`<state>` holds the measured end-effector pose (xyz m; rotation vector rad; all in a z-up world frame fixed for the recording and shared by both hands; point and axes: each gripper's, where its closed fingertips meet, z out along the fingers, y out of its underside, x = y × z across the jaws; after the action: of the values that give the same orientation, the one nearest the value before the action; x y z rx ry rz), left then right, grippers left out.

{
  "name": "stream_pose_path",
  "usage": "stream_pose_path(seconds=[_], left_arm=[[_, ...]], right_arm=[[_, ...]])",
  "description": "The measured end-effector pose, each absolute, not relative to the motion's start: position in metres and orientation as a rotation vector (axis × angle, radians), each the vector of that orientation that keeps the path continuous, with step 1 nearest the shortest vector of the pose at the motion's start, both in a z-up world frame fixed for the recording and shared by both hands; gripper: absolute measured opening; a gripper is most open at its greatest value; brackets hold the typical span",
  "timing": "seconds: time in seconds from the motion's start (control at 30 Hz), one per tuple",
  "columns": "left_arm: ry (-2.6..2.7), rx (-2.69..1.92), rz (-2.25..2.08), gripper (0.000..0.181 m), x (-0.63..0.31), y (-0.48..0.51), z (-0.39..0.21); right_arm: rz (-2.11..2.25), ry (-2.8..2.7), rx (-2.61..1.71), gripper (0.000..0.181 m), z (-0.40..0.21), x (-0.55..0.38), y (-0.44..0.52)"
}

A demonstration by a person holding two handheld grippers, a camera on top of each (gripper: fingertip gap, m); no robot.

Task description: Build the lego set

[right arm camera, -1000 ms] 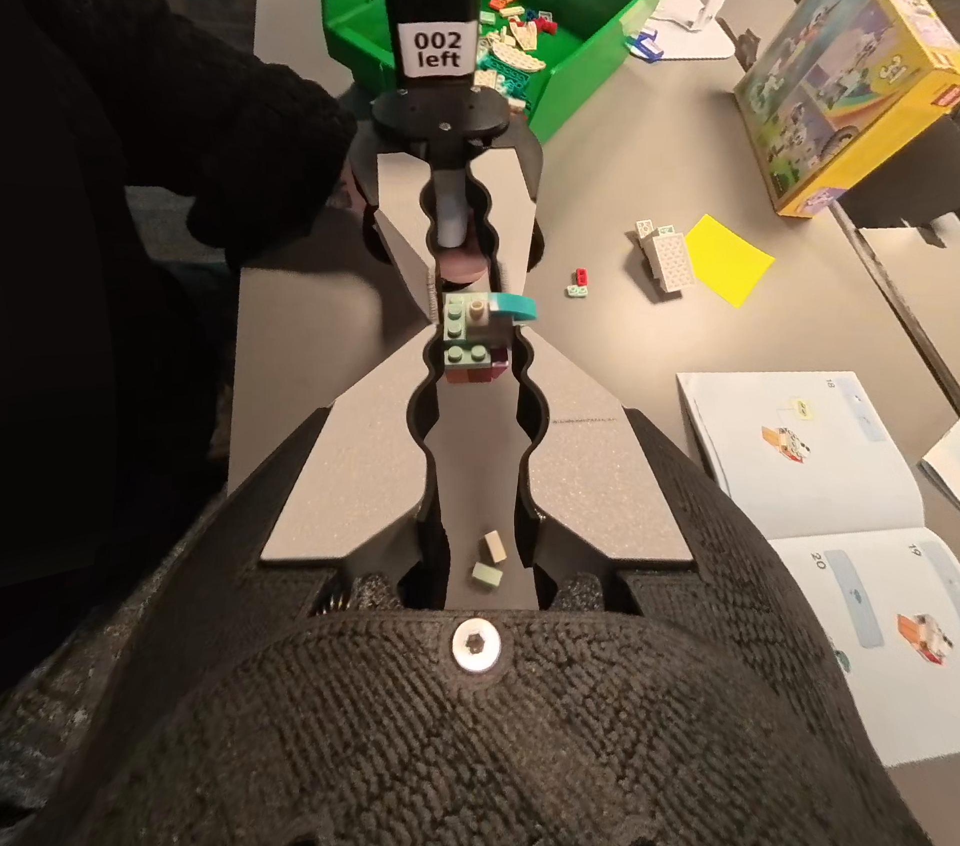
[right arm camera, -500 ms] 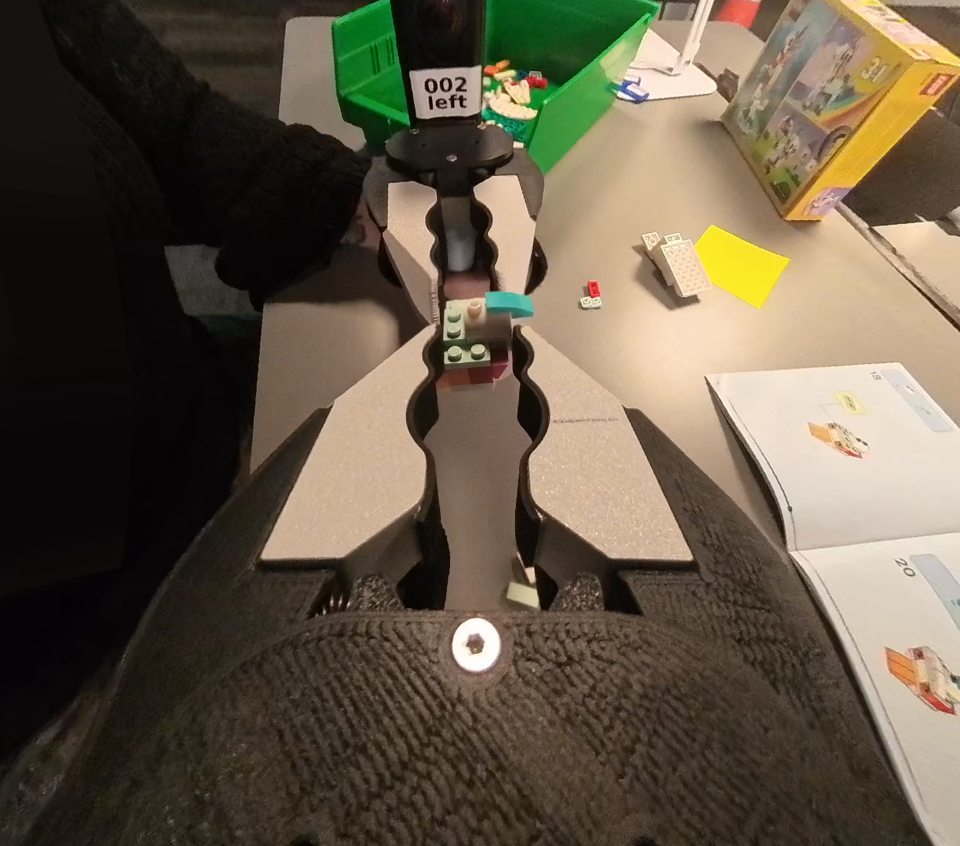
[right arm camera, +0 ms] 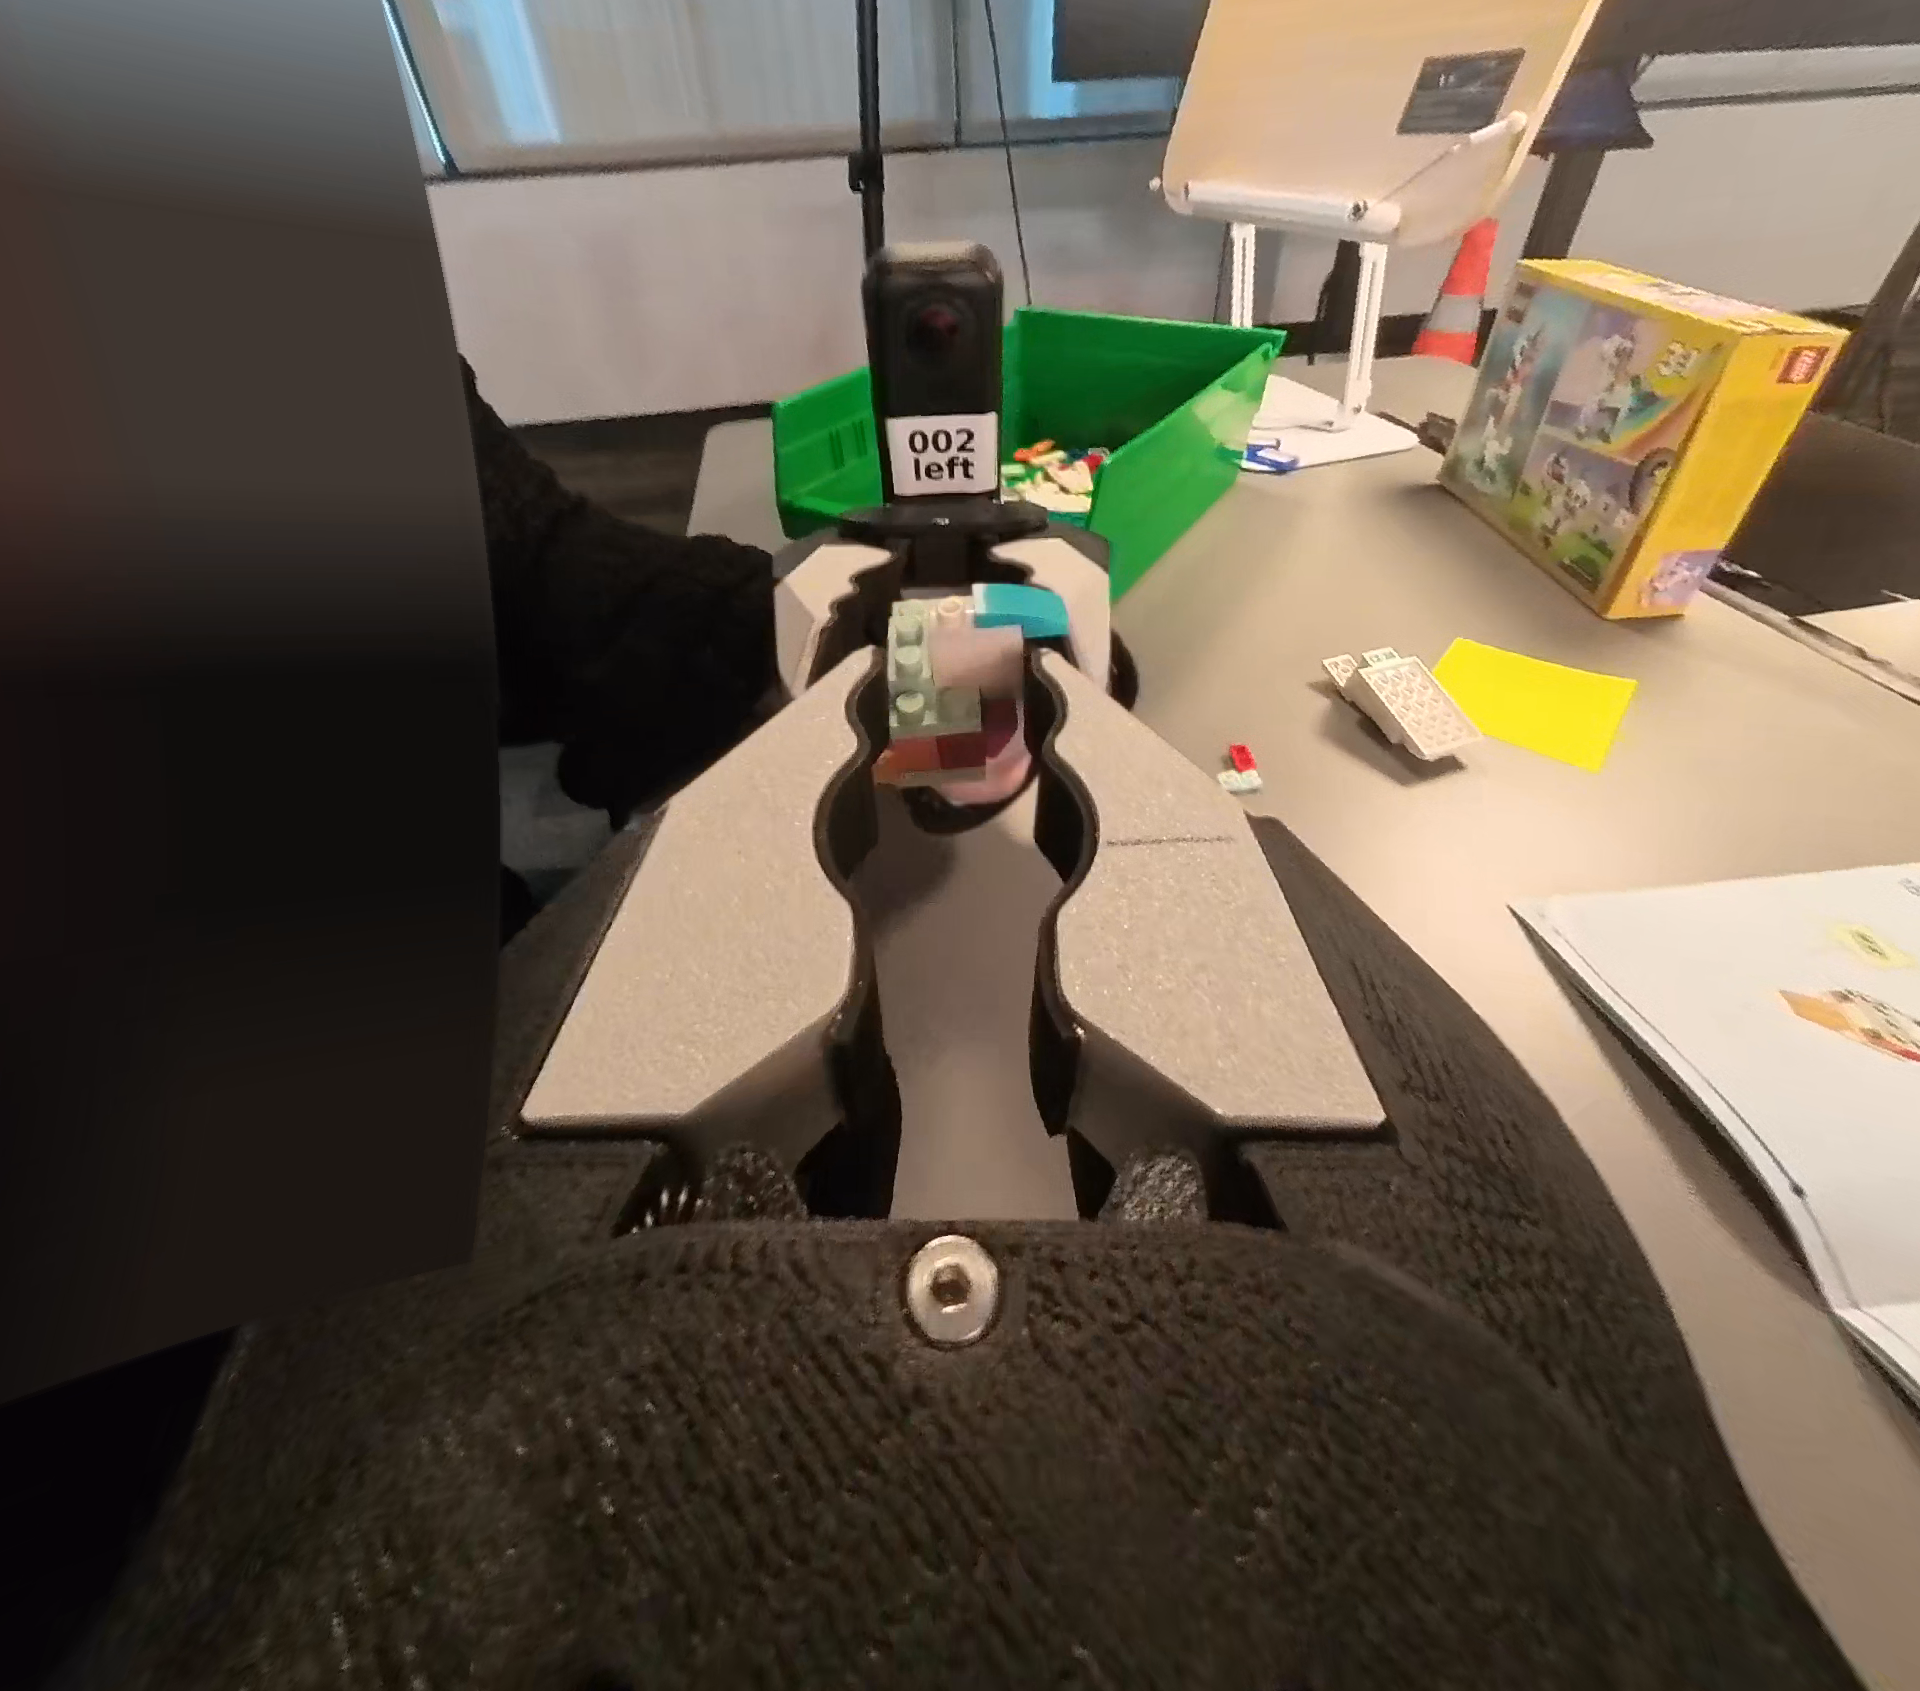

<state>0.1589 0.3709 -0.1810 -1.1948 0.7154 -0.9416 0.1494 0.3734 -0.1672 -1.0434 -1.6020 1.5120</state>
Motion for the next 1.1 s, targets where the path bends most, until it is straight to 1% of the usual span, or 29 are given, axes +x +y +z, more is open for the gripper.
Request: stream_pose_path(seconds=[0.2,0.23,0.27,0.47,0.5,0.57,0.6,0.67,0.73,0.8,0.93,1.1], left_arm=[[0.746,-1.215,-0.933,0.052,0.170,0.370,-0.188],[0.745,-1.211,-0.926,0.050,0.171,0.370,-0.188],[0.747,-1.203,-0.916,0.043,0.171,0.369,-0.187],[0.733,-1.211,-0.916,0.042,0.168,0.372,-0.187],[0.725,-1.214,-0.913,0.042,0.166,0.373,-0.187],[0.700,-1.226,-0.897,0.042,0.161,0.378,-0.188],[0.681,-1.229,-0.897,0.042,0.157,0.381,-0.187],[0.637,-1.227,-0.911,0.042,0.149,0.384,-0.184],[0.604,-1.222,-0.931,0.042,0.142,0.386,-0.181],[0.591,-1.220,-0.957,0.042,0.139,0.387,-0.180],[0.580,-1.221,-1.016,0.042,0.139,0.386,-0.179],[0.592,-1.231,-1.046,0.042,0.142,0.384,-0.182]], right_arm=[[1.559,-1.578,-1.049,0.023,-0.170,0.146,0.370],[1.567,-1.578,-1.052,0.023,-0.170,0.146,0.370],[1.580,-1.576,-1.054,0.023,-0.170,0.145,0.369],[1.604,-1.541,-1.083,0.024,-0.169,0.142,0.372],[1.598,-1.540,-1.093,0.027,-0.169,0.142,0.373],[1.534,-1.533,-1.119,0.041,-0.168,0.145,0.384],[1.462,-1.533,-1.145,0.043,-0.170,0.147,0.394],[1.180,-1.651,-1.250,0.043,-0.197,0.157,0.420],[0.861,-1.887,-1.381,0.037,-0.244,0.175,0.440],[0.699,-2.090,-1.454,0.033,-0.279,0.191,0.443],[0.587,-2.289,-1.466,0.026,-0.308,0.198,0.441],[0.561,-2.365,-1.470,0.019,-0.320,0.193,0.444]])
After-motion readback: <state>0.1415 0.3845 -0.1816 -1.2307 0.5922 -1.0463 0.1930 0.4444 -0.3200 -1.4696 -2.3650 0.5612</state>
